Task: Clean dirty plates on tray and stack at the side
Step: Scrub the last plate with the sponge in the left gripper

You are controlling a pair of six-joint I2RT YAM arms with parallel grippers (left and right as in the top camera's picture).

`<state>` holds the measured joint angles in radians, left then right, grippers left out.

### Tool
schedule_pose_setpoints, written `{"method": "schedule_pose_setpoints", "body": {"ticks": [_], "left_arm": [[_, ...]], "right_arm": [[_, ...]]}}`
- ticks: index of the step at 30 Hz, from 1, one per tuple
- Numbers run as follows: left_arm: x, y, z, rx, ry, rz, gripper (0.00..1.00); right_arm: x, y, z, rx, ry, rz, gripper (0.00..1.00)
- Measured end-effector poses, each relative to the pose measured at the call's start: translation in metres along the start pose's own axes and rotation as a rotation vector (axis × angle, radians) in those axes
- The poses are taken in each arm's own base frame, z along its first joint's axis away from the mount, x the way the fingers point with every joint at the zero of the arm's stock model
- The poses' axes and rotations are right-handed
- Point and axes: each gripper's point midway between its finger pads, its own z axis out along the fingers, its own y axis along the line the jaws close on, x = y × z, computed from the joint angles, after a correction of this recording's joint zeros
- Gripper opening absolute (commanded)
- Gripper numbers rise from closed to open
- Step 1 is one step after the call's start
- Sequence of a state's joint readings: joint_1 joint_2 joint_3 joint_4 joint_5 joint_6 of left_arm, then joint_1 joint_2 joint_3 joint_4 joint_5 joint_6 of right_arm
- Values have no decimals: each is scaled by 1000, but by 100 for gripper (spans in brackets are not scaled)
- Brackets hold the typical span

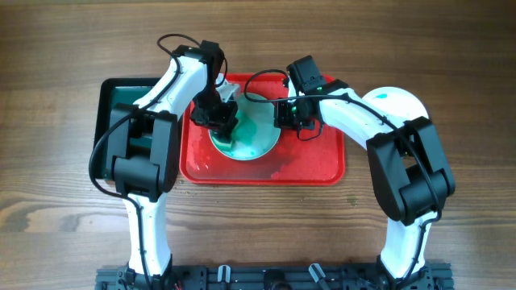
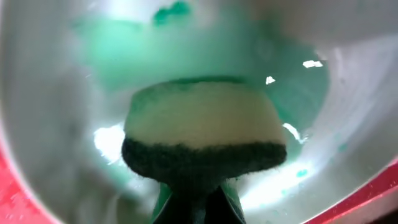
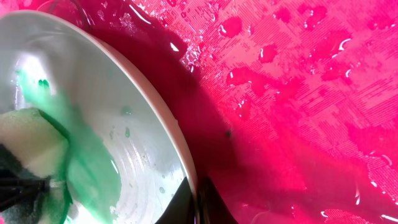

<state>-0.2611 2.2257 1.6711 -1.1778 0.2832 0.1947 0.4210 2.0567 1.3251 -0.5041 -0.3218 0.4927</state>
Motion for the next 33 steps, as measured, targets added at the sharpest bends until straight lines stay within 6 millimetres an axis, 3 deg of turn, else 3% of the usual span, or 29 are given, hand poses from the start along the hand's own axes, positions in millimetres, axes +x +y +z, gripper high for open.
{"method": "schedule_pose_setpoints", "body": {"ticks": [5, 8, 11, 15, 19, 23, 26, 29, 31, 33], "left_arm": [[-17, -18, 5, 13, -61, 110, 4], [-42, -30, 7, 1, -154, 147, 4], [-75, -27, 0, -42, -289, 43, 4], [-100, -10, -9, -170, -418, -200, 4], [-95, 9, -15, -270, -454, -425, 4], [-82, 8, -12, -262, -387, -410, 4], [-64, -8, -5, -116, -262, -241, 4], [-36, -47, 8, 98, -125, -36, 4], [-41, -62, 12, 155, -142, 47, 4], [-59, -62, 11, 137, -217, 67, 4]], "right_arm": [[-1, -3, -1, 7, -1, 7, 4], [-4, -9, -2, 22, -11, 15, 5], [-7, -11, -3, 28, -19, 30, 4], [-8, -11, -3, 29, -24, 37, 4], [-8, -9, -2, 23, -29, 30, 4], [-4, -5, -1, 9, -11, 21, 4], [3, -4, -1, -6, 21, 2, 4], [20, 0, -2, -44, 99, -9, 4], [27, 1, -3, -57, 131, -19, 4], [28, 2, -3, -63, 137, -27, 4]]}}
